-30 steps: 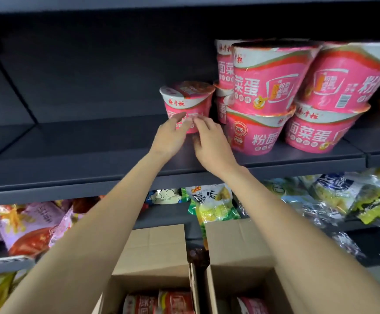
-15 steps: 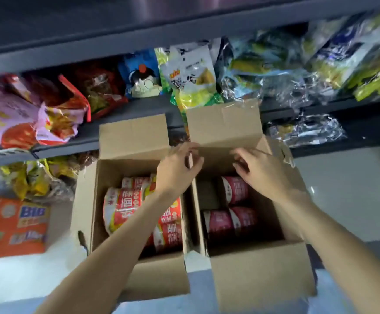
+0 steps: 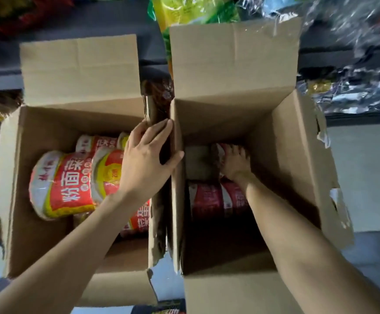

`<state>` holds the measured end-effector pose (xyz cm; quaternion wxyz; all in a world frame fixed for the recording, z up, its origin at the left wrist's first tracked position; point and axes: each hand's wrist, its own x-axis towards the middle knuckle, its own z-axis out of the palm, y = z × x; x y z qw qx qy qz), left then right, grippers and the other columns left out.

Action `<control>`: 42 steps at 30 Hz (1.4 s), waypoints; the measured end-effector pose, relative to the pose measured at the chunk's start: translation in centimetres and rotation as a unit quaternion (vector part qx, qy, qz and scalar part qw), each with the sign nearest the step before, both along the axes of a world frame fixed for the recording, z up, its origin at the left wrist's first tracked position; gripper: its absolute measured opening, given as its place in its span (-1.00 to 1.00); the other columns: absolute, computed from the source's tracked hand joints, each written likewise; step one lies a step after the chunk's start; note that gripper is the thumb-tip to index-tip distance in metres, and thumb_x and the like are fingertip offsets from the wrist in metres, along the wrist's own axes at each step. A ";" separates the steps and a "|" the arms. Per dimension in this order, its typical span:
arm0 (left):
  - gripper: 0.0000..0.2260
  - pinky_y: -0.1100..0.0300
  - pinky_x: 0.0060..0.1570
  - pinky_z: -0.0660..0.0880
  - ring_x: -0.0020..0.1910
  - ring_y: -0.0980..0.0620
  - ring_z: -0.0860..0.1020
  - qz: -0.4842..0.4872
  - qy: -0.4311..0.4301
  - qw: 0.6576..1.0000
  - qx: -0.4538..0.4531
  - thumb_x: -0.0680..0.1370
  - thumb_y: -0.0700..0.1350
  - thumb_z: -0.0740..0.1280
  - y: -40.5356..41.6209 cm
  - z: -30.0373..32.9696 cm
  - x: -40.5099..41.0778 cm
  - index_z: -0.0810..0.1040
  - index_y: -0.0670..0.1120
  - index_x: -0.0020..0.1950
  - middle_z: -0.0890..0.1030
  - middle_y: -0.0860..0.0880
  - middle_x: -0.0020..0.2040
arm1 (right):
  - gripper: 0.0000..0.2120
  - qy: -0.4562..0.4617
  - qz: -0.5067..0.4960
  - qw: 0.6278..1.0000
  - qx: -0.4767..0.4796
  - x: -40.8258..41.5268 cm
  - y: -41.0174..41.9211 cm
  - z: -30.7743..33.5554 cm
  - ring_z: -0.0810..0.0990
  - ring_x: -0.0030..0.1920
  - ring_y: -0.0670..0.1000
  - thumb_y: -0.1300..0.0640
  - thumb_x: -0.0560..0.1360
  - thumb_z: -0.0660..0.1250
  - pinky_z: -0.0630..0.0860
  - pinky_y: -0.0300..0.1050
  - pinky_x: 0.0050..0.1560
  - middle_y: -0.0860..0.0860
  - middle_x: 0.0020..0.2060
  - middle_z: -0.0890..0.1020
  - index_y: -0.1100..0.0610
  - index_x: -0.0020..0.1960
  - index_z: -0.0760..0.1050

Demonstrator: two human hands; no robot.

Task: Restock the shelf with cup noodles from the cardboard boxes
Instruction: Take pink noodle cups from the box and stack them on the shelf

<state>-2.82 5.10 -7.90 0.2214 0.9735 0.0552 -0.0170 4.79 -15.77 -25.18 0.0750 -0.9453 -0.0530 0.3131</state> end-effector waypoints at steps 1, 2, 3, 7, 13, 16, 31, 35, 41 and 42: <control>-0.41 -0.09 0.40 0.24 0.43 -0.17 0.25 0.001 -0.002 1.000 -0.004 0.47 0.15 0.25 0.0 0.0 0.0 0.36 -0.05 0.46 0.42 -0.01 0.41 | -0.35 0.016 -0.010 1.000 -0.008 0.4 0.0 -1.4 0.01 0.49 0.28 -0.15 0.57 0.15 0.00 0.19 0.45 0.12 0.52 0.07 0.06 0.55 0.01; -0.42 -0.08 0.40 0.24 0.42 -0.17 0.25 0.001 -0.003 1.000 -0.004 0.47 0.15 0.26 0.0 0.0 0.1 0.37 -0.06 0.45 0.43 -0.01 0.40 | -0.34 0.026 -0.014 0.999 -0.022 0.6 -0.1 -2.5 -0.07 0.50 0.31 -0.17 0.57 0.14 -0.07 0.23 0.45 0.13 0.54 -0.01 0.03 0.56 -0.02; -0.42 -0.07 0.39 0.24 0.41 -0.18 0.26 -0.001 -0.003 1.000 0.002 0.47 0.15 0.25 0.0 0.1 0.1 0.38 -0.06 0.44 0.43 -0.01 0.40 | -0.33 0.031 -0.010 0.999 -0.036 0.7 -0.3 -3.5 -0.14 0.49 0.36 -0.19 0.57 0.13 -0.13 0.28 0.45 0.14 0.55 -0.07 -0.01 0.56 -0.04; -0.41 -0.07 0.33 0.28 0.35 -0.22 0.30 -0.016 -0.003 1.000 0.023 0.47 0.21 0.18 0.3 -0.1 0.4 0.41 -0.07 0.42 0.44 0.00 0.38 | -0.22 0.030 0.042 0.997 -0.053 0.4 -0.6 -5.7 -0.24 0.44 0.46 -0.31 0.48 0.21 -0.22 0.43 0.37 0.12 0.55 -0.18 -0.20 0.54 -0.15; -0.41 -0.07 0.31 0.30 0.35 -0.22 0.29 -0.025 -0.002 0.999 0.032 0.47 0.21 0.18 0.5 -0.1 0.4 0.41 -0.07 0.42 0.43 0.01 0.39 | -0.18 0.048 0.034 0.994 -0.087 0.7 2.7 -5.5 -0.19 0.43 0.50 -0.24 0.44 0.34 0.08 0.54 0.27 0.17 0.53 -0.24 -0.31 0.49 -0.12; -0.42 -0.09 0.30 0.30 0.35 -0.23 0.29 -0.030 0.001 0.999 0.041 0.48 0.19 0.20 0.6 -0.1 0.5 0.39 -0.07 0.43 0.42 0.00 0.40 | -0.17 0.070 -0.096 0.992 -0.048 1.1 2.6 -4.6 -0.05 0.44 0.46 -0.17 0.40 0.42 0.18 0.40 0.31 0.22 0.51 -0.09 -0.12 0.52 0.04; 0.00 0.10 0.44 0.18 0.46 0.09 0.18 0.048 0.078 0.948 -0.305 0.27 0.23 0.45 -1.4 9.1 -4.9 0.05 -0.05 0.56 0.19 -0.03 0.52 | -0.36 -0.021 -0.470 0.699 0.540 -8.8 -2.2 27.5 0.62 0.08 -0.07 -0.09 0.25 0.48 0.55 -0.06 -0.08 -0.10 0.11 0.61 -0.17 0.27 0.33; 0.04 0.25 0.39 0.23 0.43 0.19 0.21 -0.008 0.034 0.913 -0.407 0.27 0.06 0.52 -1.6 14.8 -7.5 -0.06 -0.04 0.57 0.18 0.03 0.52 | -0.36 -0.012 -0.430 0.669 0.606 -10.9 -1.1 35.3 0.58 0.17 0.07 -0.20 0.10 0.47 0.51 0.22 0.08 -0.07 0.18 0.59 -0.19 0.14 0.38; -0.09 0.11 0.29 0.44 0.33 0.14 0.41 -0.032 -0.159 0.882 -0.442 0.27 0.00 0.60 0.6 23.1 -6.8 0.14 -0.04 0.47 0.43 0.04 0.35 | -0.45 -0.022 -0.276 0.678 0.681 -11.4 3.4 44.0 0.63 0.11 0.03 -0.23 0.28 0.48 0.58 0.19 0.04 -0.05 0.14 0.62 -0.09 0.17 0.39; -0.07 0.13 0.27 0.45 0.32 0.15 0.42 -0.018 -0.195 0.880 -0.432 0.24 0.03 0.61 1.3 24.2 -6.4 0.14 -0.04 0.46 0.42 0.03 0.34 | -0.44 -0.036 -0.248 0.686 0.683 -10.9 4.3 45.1 0.62 0.13 -0.01 -0.27 0.29 0.45 0.59 0.10 0.03 -0.04 0.17 0.60 -0.10 0.19 0.38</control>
